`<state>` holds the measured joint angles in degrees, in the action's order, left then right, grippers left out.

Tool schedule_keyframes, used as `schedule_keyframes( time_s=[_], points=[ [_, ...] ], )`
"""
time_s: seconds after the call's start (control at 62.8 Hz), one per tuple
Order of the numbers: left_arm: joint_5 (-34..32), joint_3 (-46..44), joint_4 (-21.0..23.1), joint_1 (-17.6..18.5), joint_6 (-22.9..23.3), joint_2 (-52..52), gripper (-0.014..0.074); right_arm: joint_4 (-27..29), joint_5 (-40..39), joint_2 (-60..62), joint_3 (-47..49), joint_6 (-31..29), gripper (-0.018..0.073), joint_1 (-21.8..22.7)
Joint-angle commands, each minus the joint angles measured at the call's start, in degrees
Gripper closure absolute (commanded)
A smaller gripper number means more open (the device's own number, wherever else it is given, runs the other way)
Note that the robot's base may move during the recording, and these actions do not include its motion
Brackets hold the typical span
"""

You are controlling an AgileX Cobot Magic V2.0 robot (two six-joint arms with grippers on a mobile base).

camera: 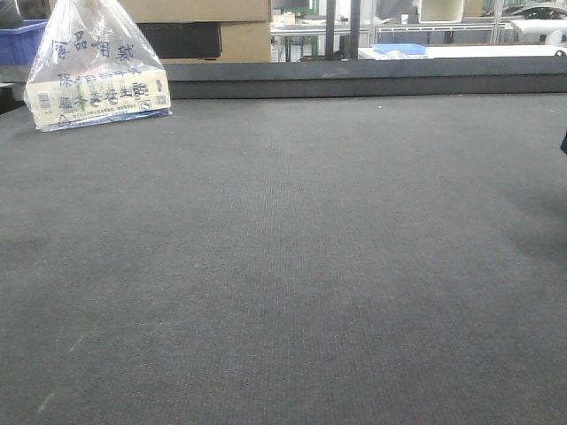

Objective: Place cylindrical capacitor in blue bin on shelf
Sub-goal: 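Close right gripper on brown capacitor and left gripper on orange capacitor, then lift both held capacitors up off the gray table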

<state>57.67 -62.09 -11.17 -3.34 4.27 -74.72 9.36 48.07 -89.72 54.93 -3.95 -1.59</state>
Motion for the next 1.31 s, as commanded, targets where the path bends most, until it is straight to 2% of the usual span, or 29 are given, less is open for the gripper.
schedule_keyframes(
  time_s=[0.0, 0.143, 0.302, 0.446, 0.7, 0.923, 1.067, 1.194, 1.226, 1.289],
  points=[
    [-2.6, 0.8, -0.1, -0.6, 0.9, -1.4, 0.0004, -0.8, -0.8, 0.0, 0.4, -0.1, 0.0727, 0.2],
    [-2.1, 0.8, 0.2, -3.1, 1.7, -5.4, 0.0043, -0.8, -1.1, 0.0, 0.4, -0.1, 0.0727, 0.2],
    [-2.0, 0.8, 2.8, -5.4, 1.4, -9.1, 0.0048, -0.8, -1.8, 0.0, 0.4, -0.1, 0.0727, 0.2],
    [-2.3, 0.8, 5.5, -5.4, 0.3, -10.1, 0.0048, -0.7, -2.8, 0.0, 0.4, -0.1, 0.0727, 0.2],
    [-5.8, 0.8, 5.8, -5.3, 0.3, -10.6, 0.0048, -0.7, -3.7, 0.0, 0.4, -0.1, 0.0727, 0.2],
    [-4.6, 0.8, 7.0, -5.2, -1.2, -13.3, 0.0048, -0.7, -4.8, 0.0, 0.4, -0.1, 0.0727, 0.2],
    [-5.3, 0.9, 5.8, -4.3, -1.2, -13.4, 0.0055, -0.6, -4.9, 0.0, 0.4, -0.1, 0.0727, 0.2],
    [-5.8, 0.9, 6.0, -4.3, -1.2, -13.4, 0.0146, -0.3, -4.9, 0.0, 0.4, -0.1, 0.0727, 0.2],
    [-5.8, 0.9, 6.0, -4.3, -1.2, -13.4, 0.0188, -0.2, -4.9, 0.0, 0.4, -0.1, 0.0727, 0.2],
    [-5.8, 0.9, 6.0, -4.3, -1.2, -13.4, 0.0334, -0.2, -4.9, 0.0, 0.4, -0.1, 0.0727, 0.2]
  ],
)
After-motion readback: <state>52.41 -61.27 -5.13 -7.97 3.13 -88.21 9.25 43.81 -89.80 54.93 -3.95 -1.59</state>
